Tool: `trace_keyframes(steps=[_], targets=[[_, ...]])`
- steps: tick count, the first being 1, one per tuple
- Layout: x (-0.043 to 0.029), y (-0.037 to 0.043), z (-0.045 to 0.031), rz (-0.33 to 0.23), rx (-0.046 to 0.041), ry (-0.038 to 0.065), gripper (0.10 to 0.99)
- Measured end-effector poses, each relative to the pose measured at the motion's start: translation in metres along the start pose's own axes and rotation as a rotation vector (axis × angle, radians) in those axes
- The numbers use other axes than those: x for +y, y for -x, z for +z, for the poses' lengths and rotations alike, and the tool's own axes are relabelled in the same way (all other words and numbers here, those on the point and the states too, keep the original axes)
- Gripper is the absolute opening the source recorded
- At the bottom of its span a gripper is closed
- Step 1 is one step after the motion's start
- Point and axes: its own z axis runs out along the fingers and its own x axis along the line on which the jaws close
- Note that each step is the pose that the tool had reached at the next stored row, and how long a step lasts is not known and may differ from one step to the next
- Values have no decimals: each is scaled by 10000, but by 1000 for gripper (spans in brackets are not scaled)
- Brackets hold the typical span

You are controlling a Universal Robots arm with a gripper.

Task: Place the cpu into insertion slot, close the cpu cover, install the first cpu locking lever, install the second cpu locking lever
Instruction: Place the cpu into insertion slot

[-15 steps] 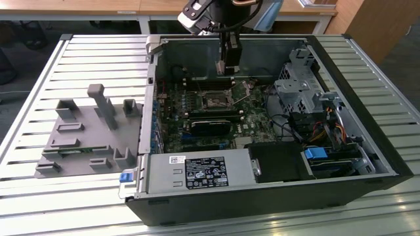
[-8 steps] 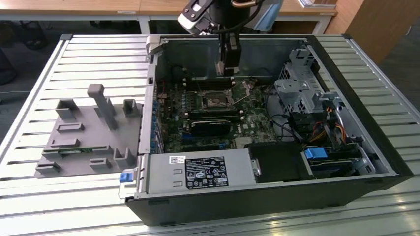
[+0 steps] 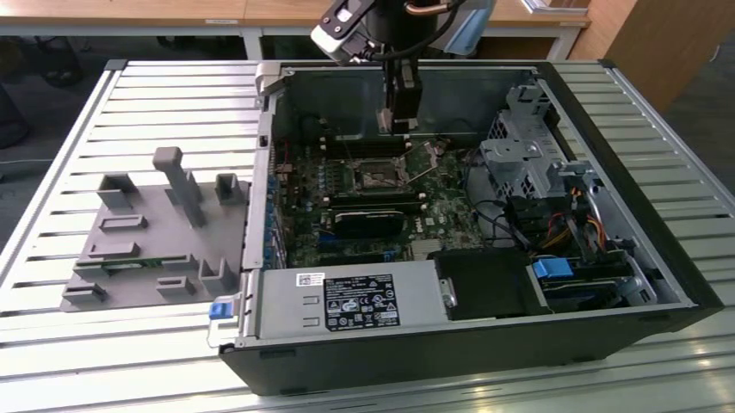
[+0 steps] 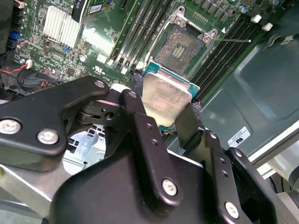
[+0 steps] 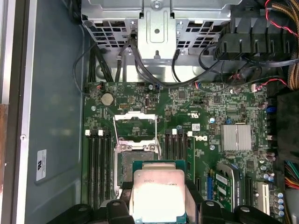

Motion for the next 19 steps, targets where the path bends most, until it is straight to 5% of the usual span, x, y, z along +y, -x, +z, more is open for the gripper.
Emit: trace_keyframes(steps=[19], targets=[[-4,1,44,0,1,-8,525]])
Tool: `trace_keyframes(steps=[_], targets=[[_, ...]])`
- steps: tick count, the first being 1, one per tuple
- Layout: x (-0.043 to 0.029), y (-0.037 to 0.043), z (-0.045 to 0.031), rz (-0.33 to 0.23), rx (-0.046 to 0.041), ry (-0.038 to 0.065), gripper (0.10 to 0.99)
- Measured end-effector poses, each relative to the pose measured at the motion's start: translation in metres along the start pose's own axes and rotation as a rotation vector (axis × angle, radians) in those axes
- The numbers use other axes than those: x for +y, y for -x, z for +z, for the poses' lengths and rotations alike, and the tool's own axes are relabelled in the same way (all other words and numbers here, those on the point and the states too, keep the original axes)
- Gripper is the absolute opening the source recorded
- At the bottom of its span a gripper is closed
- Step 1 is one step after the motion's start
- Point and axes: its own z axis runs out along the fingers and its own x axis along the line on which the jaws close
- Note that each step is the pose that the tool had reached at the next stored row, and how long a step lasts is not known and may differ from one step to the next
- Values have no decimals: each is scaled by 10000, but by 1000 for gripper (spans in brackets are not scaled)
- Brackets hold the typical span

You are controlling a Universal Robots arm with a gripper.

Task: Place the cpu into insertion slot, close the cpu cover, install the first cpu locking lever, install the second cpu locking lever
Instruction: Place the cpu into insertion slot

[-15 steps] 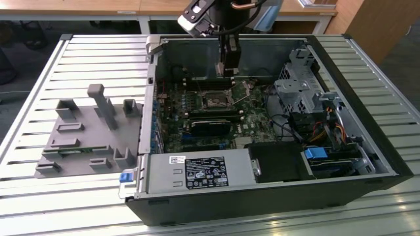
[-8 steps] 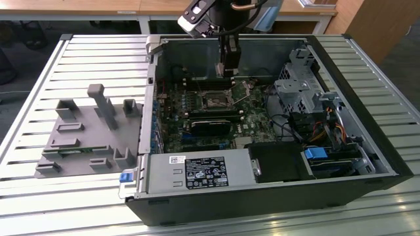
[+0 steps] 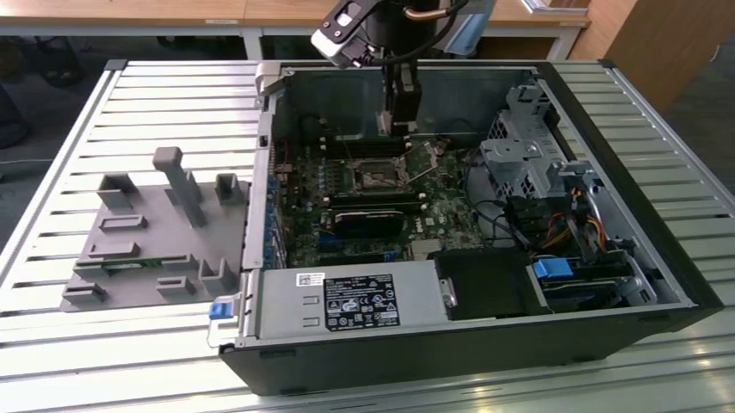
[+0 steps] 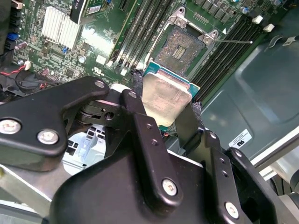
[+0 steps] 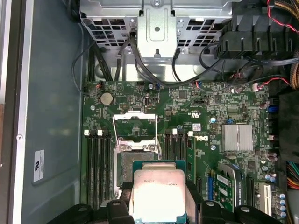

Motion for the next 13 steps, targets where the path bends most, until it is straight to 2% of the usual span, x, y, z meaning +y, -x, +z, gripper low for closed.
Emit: trace_keyframes(steps=[13], targets=[[-3,1,37,0,-1,-1,525]])
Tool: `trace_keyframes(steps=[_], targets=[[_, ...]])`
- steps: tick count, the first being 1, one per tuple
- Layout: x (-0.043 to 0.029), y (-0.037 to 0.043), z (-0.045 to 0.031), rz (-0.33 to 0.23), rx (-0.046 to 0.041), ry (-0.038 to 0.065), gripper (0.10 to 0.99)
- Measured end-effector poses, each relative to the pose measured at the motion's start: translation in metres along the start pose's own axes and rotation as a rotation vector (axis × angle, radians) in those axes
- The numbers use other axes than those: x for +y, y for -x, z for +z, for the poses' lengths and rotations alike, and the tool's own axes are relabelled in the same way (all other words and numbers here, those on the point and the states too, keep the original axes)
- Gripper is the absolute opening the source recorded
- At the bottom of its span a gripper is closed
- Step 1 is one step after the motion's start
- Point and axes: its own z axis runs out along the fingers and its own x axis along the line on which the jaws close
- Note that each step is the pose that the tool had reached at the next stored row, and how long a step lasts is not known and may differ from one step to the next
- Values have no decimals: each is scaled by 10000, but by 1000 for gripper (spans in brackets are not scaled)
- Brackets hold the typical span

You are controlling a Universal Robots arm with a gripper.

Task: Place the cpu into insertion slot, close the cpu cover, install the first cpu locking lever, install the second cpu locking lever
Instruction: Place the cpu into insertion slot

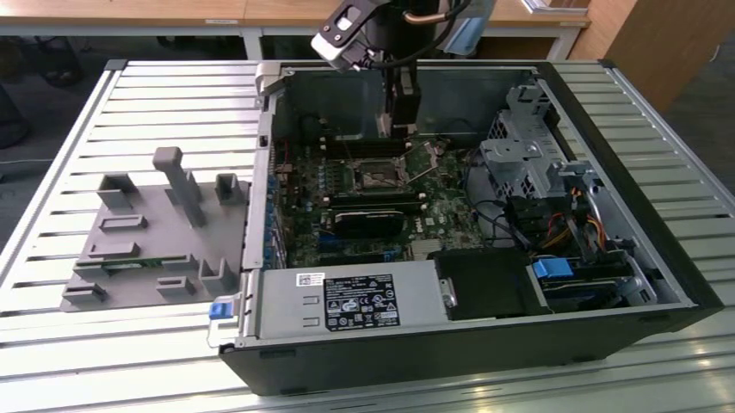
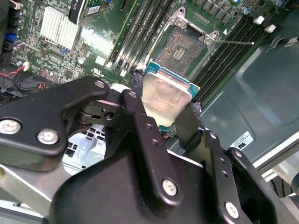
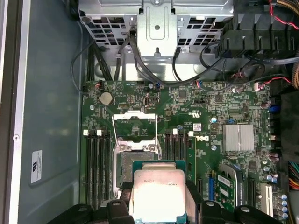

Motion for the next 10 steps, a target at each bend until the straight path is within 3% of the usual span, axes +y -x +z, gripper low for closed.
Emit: trace_keyframes(steps=[10], targets=[[-2,0,26,1,1,0,525]])
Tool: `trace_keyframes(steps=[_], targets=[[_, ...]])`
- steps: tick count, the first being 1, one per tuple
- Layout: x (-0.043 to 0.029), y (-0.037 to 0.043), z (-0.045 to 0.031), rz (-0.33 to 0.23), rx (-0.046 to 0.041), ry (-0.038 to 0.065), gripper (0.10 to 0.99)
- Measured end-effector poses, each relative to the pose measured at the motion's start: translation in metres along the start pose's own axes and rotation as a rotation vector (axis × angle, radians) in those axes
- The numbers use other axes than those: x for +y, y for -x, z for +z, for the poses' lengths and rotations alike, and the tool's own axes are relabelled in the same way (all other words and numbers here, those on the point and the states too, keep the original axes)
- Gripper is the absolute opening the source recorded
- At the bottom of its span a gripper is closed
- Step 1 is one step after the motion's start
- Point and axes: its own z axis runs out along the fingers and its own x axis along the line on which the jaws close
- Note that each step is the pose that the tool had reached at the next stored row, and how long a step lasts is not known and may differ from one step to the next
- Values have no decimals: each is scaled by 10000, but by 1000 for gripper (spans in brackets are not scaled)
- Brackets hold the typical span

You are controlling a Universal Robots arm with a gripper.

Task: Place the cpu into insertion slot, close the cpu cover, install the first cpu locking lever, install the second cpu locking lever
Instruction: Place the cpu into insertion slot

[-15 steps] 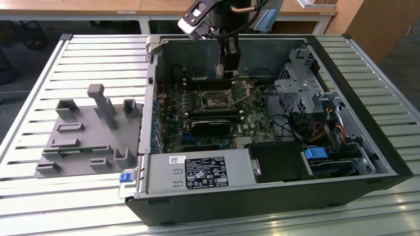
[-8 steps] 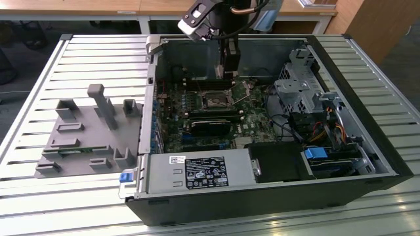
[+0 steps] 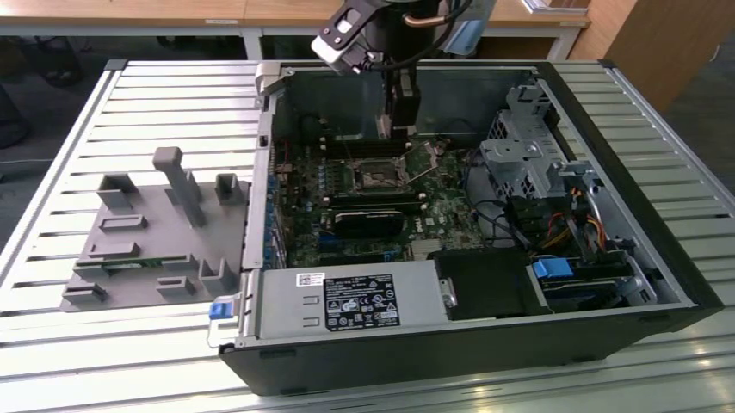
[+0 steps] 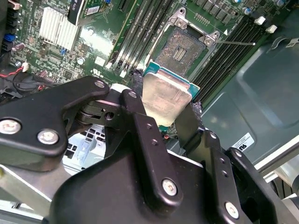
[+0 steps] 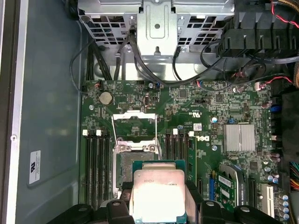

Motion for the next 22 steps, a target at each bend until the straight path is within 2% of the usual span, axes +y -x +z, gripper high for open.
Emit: trace_keyframes(steps=[22], targets=[[-4,1,48,0,0,0,525]])
